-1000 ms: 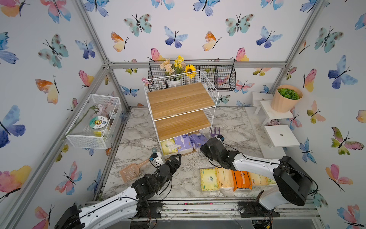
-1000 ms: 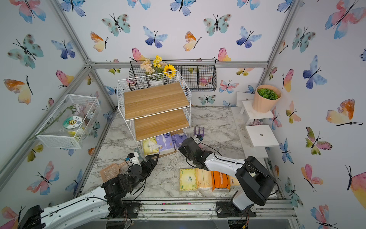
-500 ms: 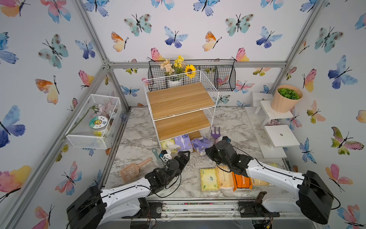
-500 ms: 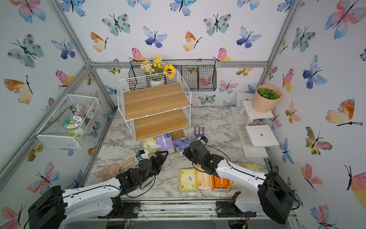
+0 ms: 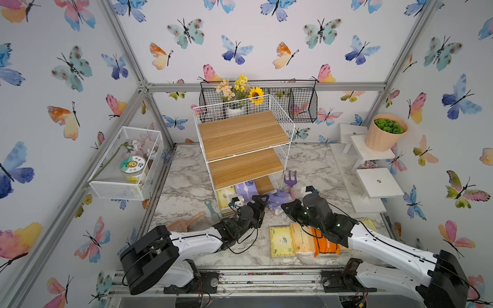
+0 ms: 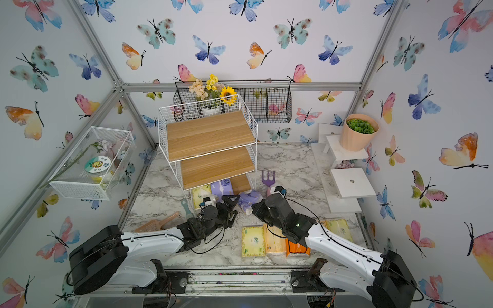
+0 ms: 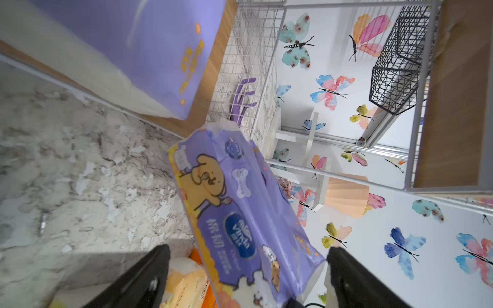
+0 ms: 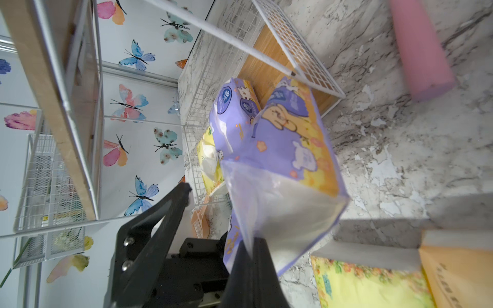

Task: Remove the tissue boxes from the shelf
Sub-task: Pick up a box of tissues from the shelf.

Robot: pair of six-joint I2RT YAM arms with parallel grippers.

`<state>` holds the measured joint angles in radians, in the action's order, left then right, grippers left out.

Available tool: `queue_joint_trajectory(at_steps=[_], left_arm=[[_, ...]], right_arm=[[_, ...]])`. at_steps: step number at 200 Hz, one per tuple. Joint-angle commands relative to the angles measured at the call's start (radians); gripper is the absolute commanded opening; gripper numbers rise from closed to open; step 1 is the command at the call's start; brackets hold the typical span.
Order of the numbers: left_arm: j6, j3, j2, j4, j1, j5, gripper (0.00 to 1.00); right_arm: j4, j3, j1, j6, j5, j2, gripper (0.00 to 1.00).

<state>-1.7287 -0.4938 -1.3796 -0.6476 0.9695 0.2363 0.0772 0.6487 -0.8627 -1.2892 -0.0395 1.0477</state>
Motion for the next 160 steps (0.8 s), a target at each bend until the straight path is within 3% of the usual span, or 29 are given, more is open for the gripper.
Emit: queue_joint_trajectory(at_steps=[1,103,160], left_arm=[[-0.076,-0.02,-0.055,-0.098,-0.006,-0.083,0.94],[-0.288,-0.048,-0.175,-0.211,0.017,-0.101,0.88],[-0.322,-0.063,-0.225,-0.296,0.017,-0.093,0.51]], right_arm=[[0.026,-0.012,0.005,0.018,0.054,-0.04,0.02],[0.026,-0.047,0.005,0.036,0.053,-0.158,0.02],[0.008,-0.053,0.005,0.038,0.097,-0.169,0.02]])
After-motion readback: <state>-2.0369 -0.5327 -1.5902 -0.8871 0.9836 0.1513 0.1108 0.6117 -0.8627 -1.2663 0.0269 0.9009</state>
